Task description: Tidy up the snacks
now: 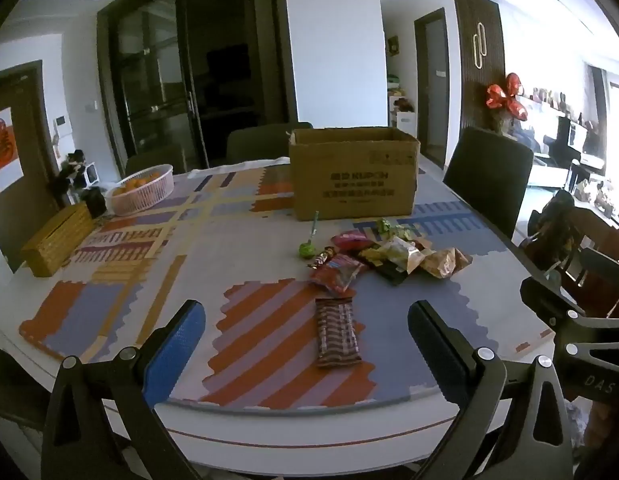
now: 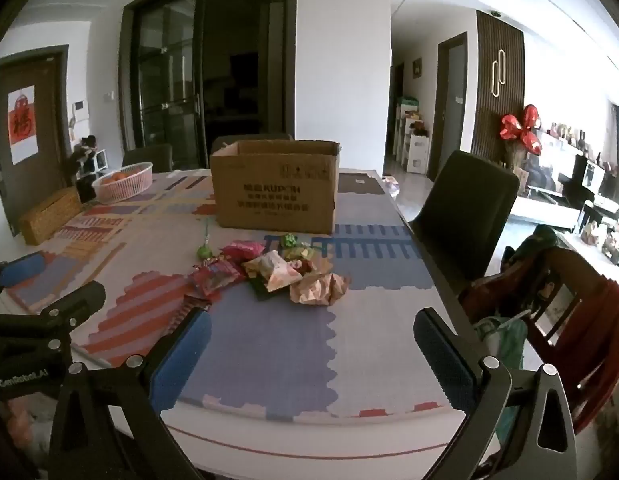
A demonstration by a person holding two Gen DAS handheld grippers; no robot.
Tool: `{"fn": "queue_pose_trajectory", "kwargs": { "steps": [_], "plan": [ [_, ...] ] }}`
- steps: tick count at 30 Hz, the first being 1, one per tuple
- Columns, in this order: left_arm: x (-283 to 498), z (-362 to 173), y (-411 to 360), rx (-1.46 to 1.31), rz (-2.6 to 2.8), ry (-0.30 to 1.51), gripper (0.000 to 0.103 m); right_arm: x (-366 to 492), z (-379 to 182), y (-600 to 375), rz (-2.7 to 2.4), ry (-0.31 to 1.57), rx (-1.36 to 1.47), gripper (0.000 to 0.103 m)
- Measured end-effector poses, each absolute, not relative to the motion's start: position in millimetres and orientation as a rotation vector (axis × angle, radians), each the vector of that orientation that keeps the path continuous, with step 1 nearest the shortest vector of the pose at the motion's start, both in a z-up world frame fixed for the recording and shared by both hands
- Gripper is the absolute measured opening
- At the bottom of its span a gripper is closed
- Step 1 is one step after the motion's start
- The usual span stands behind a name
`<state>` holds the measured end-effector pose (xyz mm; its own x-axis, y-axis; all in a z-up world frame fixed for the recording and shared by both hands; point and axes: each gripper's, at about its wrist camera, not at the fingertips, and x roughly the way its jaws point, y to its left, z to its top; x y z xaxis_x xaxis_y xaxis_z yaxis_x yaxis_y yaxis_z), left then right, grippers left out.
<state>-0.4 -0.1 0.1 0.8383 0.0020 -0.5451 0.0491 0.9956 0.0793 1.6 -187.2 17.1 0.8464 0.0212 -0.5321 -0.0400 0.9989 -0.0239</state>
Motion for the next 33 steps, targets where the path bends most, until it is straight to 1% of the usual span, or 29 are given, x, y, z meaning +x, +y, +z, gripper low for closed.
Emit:
{"fn": "queue_pose_trajectory", "kwargs": {
  "steps": [33],
  "plan": [
    [-3.8, 2.3, -0.6, 0.08, -0.031, 0.564, 0.103, 1.1, 18.0, -186.3, 0.032, 0.556, -0.034, 0.102]
  ]
}}
